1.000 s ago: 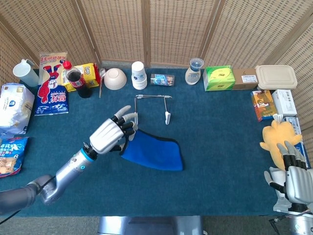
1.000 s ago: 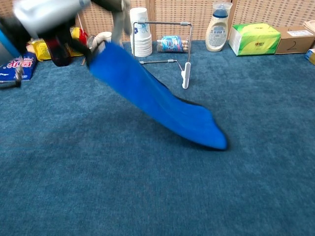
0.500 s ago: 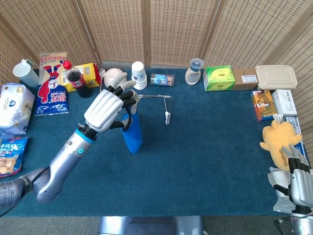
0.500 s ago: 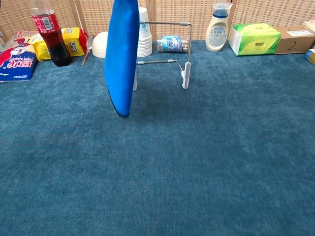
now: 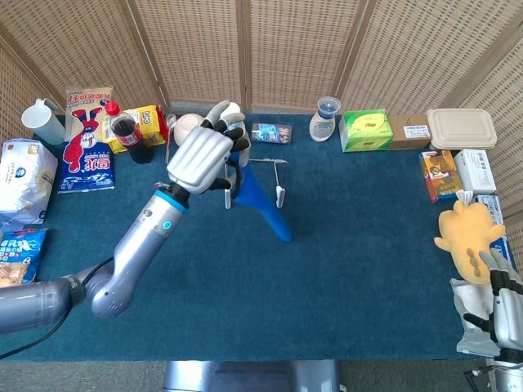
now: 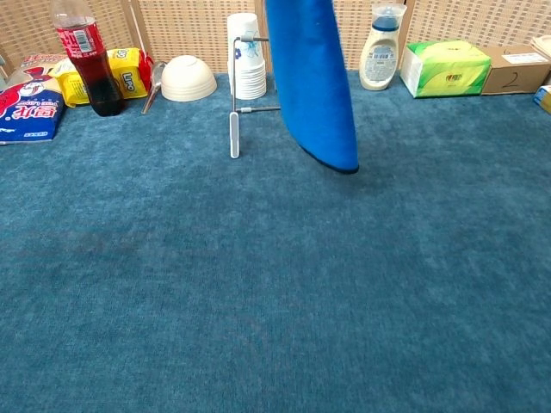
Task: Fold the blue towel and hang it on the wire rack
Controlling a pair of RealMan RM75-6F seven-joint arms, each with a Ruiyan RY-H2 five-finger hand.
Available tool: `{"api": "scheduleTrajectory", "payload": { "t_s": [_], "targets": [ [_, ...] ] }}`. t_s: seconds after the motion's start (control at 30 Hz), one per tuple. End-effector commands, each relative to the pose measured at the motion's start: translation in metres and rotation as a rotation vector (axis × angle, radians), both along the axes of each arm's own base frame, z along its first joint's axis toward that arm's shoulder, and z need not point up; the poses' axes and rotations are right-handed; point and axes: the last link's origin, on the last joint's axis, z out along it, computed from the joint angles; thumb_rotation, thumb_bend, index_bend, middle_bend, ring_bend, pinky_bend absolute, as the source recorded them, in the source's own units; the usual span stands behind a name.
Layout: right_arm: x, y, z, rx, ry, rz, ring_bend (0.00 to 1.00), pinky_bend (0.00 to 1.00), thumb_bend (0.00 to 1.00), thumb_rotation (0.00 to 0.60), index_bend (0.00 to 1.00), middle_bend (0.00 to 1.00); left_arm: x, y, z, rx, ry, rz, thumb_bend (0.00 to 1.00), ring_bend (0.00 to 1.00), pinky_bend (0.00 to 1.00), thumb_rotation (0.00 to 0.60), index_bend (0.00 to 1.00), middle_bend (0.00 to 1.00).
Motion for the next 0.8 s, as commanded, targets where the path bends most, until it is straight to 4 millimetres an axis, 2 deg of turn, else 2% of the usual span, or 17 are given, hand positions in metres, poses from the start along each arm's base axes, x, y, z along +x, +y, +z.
{"api": "scheduleTrajectory", "payload": {
  "t_s": [0.03,0.47,0.8],
  "targets": [
    [-0.001,0.001,0.0,-0.002,-0.001,-0.005,0.0,0.0,0.28,0.6,0.09,0.03,0.011,0.009,-0.007,0.001,0.009,0.012,0.43,0.19,0.0,0.6,0.74,0.43],
    [-0.005,0.007,0.0,-0.004,-0.009,-0.018,0.0,0.0,0.28,0.6,0.09,0.03,0.038,0.04,-0.014,0.047,0.039,0.076,0.43,0.18,0.0,0.6,0.74,0.43],
    [-0.009,0.015,0.002,-0.012,-0.011,-0.046,0.0,0.0,0.28,0.6,0.09,0.03,0.048,0.065,-0.021,0.086,0.064,0.136,0.43,0.18,0.0,0.6,0.74,0.42]
  ]
}}
